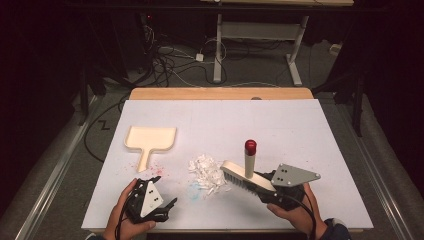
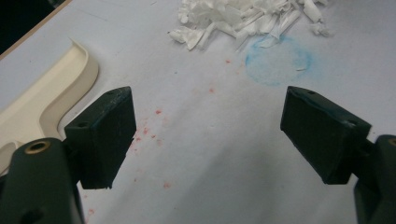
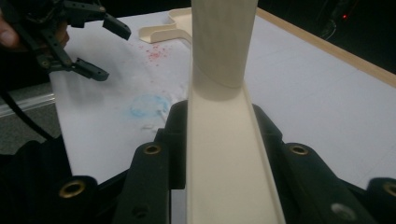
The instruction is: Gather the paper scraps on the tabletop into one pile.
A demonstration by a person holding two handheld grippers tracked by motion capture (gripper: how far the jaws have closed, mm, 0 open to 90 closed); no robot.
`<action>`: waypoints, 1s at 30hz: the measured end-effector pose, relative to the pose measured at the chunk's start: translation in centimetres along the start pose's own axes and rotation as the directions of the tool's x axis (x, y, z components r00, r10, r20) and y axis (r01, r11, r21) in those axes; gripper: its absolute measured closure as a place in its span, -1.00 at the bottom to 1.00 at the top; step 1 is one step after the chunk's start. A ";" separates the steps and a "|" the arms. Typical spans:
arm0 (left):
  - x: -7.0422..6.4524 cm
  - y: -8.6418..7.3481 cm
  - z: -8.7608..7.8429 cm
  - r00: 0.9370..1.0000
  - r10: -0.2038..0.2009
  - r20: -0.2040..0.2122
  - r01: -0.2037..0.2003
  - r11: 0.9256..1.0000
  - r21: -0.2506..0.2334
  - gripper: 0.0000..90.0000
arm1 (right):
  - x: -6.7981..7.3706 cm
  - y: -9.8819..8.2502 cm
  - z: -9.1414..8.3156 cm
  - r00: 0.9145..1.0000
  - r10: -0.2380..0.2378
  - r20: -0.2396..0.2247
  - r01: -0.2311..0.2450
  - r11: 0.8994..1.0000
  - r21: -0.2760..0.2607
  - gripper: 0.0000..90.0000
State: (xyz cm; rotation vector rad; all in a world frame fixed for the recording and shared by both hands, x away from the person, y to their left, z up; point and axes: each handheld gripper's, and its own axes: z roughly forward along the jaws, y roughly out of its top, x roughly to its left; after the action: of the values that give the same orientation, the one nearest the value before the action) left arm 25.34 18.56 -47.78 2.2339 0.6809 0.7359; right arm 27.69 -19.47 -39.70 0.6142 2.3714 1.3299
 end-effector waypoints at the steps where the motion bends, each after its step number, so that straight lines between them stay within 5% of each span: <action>1: 0.0 0.0 0.0 1.000 0.000 0.000 0.000 1.000 0.000 -0.62 | 0.1 -0.1 -0.2 1.000 -0.002 -0.008 0.002 1.000 0.003 0.51; 10: -0.1 0.1 0.2 1.000 0.011 0.007 -0.011 1.000 0.006 -0.62 | 1.4 -2.5 0.8 0.994 -0.021 -0.104 0.034 0.992 0.119 0.51; 22: -0.2 0.7 1.1 1.000 0.021 0.018 -0.021 1.000 0.004 -0.62 | 1.1 -0.9 5.8 0.994 -0.051 -0.096 0.059 0.995 0.086 0.51; 30: -0.5 0.7 1.4 0.999 0.033 0.030 -0.033 0.999 0.021 -0.62 | 0.2 -0.2 4.2 0.995 -0.043 -0.090 0.046 0.998 0.035 0.51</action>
State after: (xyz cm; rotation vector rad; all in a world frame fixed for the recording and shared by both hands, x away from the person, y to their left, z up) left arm 26.08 17.24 -48.25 2.2763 0.6423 0.7137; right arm 29.61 -16.51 -41.93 0.5192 2.4710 1.3228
